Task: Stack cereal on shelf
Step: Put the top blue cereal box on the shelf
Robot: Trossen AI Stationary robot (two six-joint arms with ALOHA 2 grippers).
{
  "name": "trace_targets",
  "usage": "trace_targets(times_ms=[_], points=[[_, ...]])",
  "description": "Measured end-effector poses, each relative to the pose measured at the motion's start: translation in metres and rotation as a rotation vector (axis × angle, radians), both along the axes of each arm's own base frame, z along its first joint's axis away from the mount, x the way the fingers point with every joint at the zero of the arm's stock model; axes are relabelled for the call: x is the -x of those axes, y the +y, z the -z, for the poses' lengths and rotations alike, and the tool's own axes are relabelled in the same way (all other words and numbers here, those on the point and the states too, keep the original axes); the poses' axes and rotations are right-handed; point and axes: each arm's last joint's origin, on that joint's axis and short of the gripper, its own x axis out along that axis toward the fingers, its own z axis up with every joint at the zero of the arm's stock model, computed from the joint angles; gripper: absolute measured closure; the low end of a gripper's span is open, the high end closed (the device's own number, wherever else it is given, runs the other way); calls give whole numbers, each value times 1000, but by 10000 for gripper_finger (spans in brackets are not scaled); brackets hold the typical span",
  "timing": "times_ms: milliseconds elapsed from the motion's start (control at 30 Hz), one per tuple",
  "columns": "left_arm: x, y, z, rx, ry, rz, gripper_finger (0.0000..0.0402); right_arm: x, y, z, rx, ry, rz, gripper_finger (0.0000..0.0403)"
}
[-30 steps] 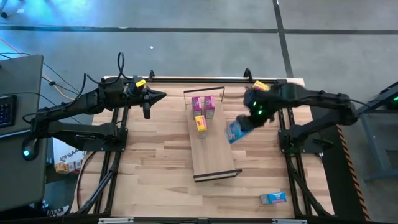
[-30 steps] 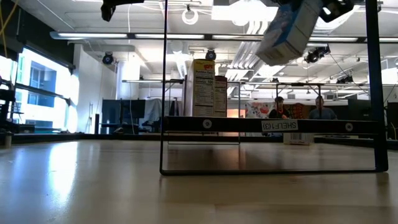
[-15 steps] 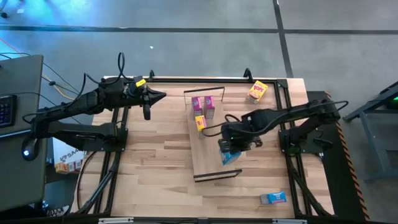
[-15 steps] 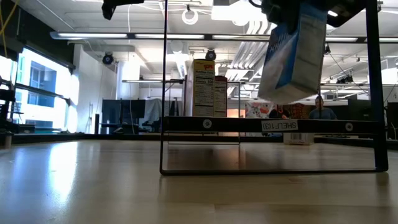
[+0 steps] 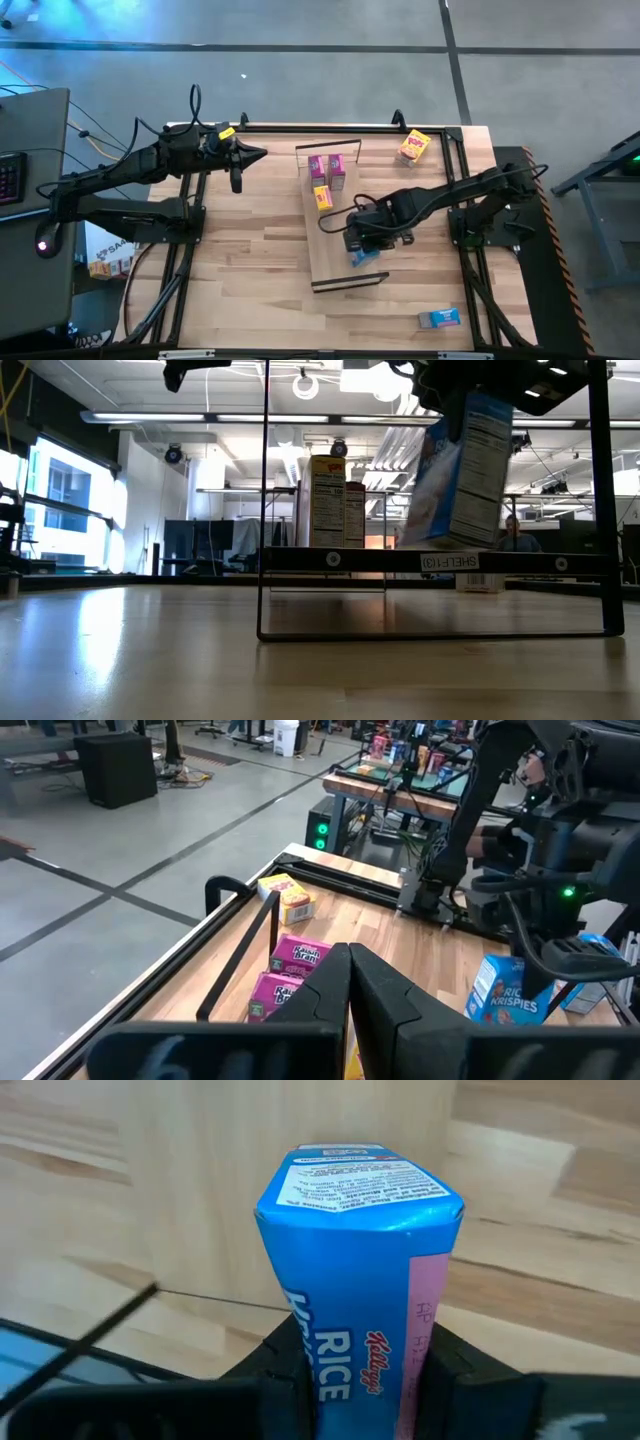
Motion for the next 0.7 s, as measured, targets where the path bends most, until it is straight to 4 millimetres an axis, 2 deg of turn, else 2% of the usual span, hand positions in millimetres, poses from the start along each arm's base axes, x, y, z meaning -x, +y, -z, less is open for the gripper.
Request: trace_targets(times_ms=[367,700], points=[[0,0,0,7,-3,-2,401,1,13,-1,43,-43,-48,318],[0,0,0,8,-3,-2,401,1,14,0,53,-46,-47,247]])
